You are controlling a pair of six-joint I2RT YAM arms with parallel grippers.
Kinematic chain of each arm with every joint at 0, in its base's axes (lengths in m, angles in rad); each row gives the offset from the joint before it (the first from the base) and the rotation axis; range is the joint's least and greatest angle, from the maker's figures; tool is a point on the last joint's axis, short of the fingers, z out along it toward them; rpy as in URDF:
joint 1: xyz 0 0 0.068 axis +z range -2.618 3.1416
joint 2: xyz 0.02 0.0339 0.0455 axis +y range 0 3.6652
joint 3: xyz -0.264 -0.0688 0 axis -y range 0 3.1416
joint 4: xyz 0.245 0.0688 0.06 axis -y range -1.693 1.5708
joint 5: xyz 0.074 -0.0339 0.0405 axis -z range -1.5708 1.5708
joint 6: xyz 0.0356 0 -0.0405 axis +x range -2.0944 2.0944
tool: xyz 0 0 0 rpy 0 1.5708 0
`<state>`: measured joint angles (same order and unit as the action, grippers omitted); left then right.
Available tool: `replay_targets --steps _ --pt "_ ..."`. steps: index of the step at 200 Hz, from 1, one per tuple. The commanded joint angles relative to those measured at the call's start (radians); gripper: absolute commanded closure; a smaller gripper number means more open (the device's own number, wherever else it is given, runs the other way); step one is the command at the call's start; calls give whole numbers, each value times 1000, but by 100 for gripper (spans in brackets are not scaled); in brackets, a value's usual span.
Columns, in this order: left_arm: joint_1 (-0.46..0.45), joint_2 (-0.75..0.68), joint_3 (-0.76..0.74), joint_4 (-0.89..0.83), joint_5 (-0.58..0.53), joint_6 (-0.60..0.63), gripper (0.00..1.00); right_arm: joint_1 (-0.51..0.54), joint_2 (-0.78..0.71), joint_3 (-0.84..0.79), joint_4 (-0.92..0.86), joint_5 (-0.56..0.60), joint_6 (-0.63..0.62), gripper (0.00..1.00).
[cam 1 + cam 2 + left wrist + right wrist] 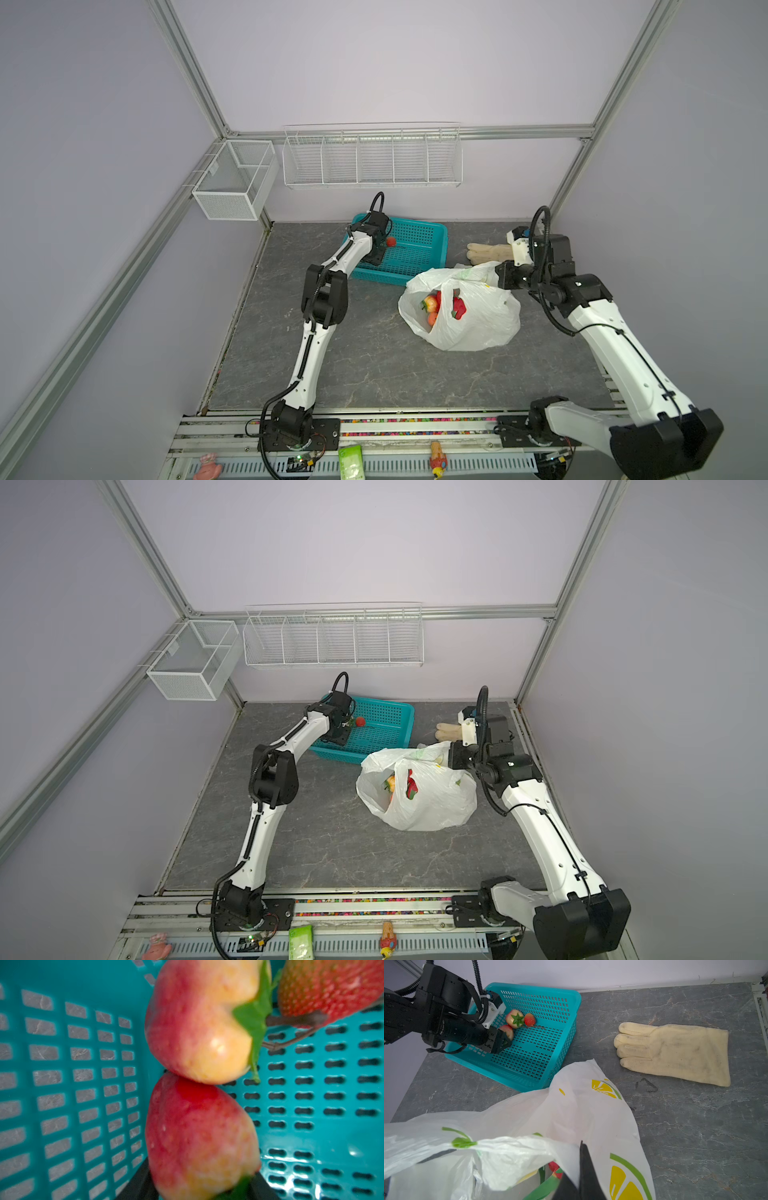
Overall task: Place the fake fruits into the plastic bag and tie a complex knot
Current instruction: 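Carry the large strawberry to the bag opening with the left gripper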
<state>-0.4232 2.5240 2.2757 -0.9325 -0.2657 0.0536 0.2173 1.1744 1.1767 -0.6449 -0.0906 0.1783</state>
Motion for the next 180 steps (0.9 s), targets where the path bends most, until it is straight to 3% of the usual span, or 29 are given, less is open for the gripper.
replay_targets --steps 1,69,126,180 --pt "7 -65 -5 -36 14 -20 56 -5 -21 1 6 3 -15 94" --pt "6 -394 -381 138 60 -107 59 -5 -20 0 -3 6 -19 94" --pt "-25 -885 -919 396 308 -235 61 -6 -16 0 12 -12 -9 94" --pt "-205 -1312 -1349 444 318 -353 61 -5 -15 -2 25 -21 -15 94"
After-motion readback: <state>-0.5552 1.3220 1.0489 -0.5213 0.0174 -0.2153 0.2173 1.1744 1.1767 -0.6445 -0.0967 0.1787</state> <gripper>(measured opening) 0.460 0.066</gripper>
